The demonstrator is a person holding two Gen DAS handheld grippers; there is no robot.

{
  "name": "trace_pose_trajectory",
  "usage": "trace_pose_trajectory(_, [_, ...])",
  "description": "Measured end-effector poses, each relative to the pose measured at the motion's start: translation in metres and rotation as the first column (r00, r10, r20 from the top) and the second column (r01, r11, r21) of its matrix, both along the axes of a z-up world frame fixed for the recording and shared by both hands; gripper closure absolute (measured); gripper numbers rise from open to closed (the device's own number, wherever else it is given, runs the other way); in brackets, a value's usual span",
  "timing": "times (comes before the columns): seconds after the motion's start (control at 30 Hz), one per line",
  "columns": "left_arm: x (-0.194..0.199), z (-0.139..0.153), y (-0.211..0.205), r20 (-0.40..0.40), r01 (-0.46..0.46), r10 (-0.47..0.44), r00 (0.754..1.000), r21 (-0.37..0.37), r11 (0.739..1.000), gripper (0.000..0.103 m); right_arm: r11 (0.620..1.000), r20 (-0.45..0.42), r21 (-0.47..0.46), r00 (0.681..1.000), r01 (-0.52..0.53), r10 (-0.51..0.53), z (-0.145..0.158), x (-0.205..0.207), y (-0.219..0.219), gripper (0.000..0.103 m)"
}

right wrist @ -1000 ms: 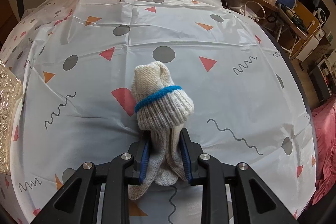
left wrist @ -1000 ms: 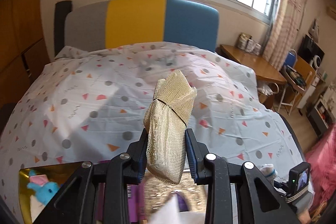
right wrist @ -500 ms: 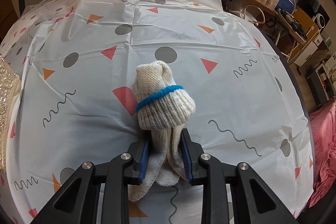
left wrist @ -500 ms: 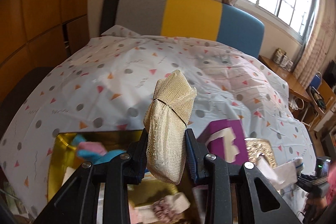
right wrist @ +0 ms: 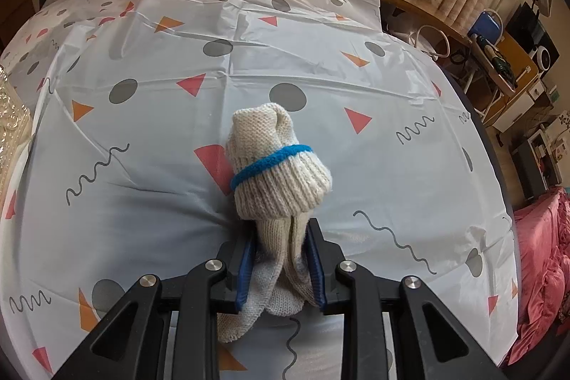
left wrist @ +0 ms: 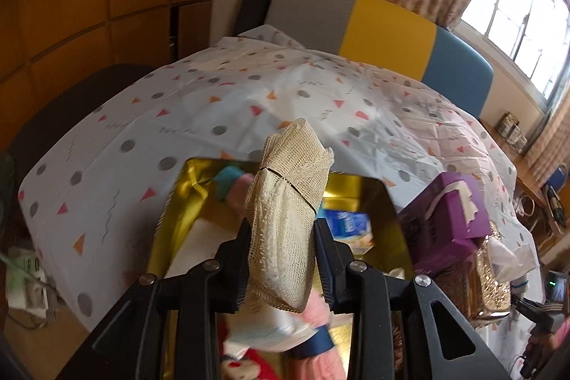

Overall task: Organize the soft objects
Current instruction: 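Carry the beige cloth bundle with the left gripper and release it into the tray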

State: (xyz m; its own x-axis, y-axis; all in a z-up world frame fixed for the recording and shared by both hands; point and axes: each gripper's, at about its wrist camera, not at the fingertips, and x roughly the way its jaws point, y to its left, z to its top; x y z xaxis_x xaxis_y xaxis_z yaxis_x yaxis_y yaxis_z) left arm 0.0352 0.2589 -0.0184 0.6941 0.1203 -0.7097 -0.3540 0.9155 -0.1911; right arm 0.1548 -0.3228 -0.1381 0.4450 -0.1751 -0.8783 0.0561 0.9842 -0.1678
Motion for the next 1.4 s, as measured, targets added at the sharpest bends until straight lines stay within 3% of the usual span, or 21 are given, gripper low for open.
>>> trace_pose_trajectory(0.33, [-0.075,-0.031,0.033,-0.051,-0.134,0.130,0.990,-0.081,0.988,0.070,1.000,0.002,-0.019,1.000,-0.007,0.007,0.000,-0.001,0.003,0.077])
trace_pose_trajectory(0.6, [-0.076,-0.054,0.041,-0.103,-0.185,0.173,0.980,-0.124,0.975,0.070,1.000,0.003,-0.030,1.000,-0.002,0.002,0.000,-0.002,0.004,0.077])
trace_pose_trajectory(0.9, [-0.037,-0.077,0.031,-0.163,-0.163,0.154,0.975,-0.045,0.986,0.066,0.999,0.002,-0.033,1.000,0.002,-0.001,0.000,-0.001,0.005,0.077])
trace_pose_trajectory(1.0, [-0.034,-0.082,0.029,-0.188,-0.169,0.164,0.969,-0.012,0.986,0.058,0.999,0.002,-0.032,1.000,0.003,-0.003,0.000,-0.001,0.004,0.077])
trace_pose_trajectory(1.1, [-0.040,-0.081,0.024,-0.166,-0.160,0.163,0.972,0.034,0.987,0.052,1.000,0.002,-0.031,1.000,0.002,-0.002,0.000,-0.001,0.005,0.077])
trace_pose_trajectory(1.4, [-0.046,-0.078,0.017,-0.152,-0.151,0.169,0.974,0.123,0.981,0.049,0.999,0.001,-0.034,1.000,0.004,-0.004,0.000,0.000,0.005,0.077])
